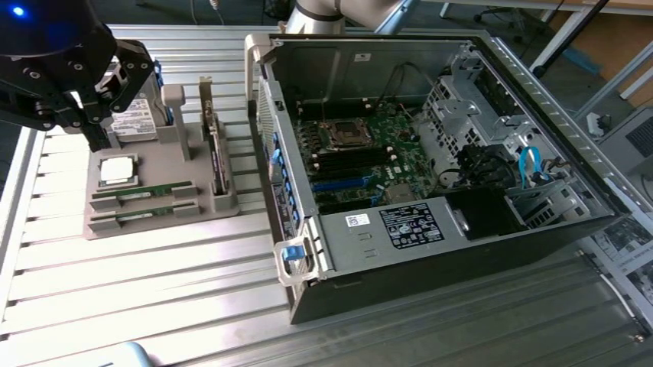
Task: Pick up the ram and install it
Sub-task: 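Pick up the ram and move it above insertion slot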
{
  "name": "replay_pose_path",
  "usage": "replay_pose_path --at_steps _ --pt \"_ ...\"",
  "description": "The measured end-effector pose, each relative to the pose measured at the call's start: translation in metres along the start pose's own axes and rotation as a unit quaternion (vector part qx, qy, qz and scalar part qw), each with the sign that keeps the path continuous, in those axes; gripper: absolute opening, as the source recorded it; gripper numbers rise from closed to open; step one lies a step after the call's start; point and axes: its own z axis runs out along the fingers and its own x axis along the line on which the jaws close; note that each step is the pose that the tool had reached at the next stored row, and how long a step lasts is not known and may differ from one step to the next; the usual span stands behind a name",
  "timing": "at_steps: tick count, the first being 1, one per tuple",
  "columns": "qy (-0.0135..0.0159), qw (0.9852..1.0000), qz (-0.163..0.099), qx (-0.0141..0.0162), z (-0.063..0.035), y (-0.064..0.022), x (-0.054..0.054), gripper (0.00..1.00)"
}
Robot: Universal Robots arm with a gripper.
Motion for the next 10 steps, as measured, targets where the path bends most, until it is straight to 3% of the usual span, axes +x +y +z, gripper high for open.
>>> replay_pose_path --at_steps 10 --pt "0.0010 0.9998 -0.022 0.0001 0.0000 0.0001 0.0001 0.11"
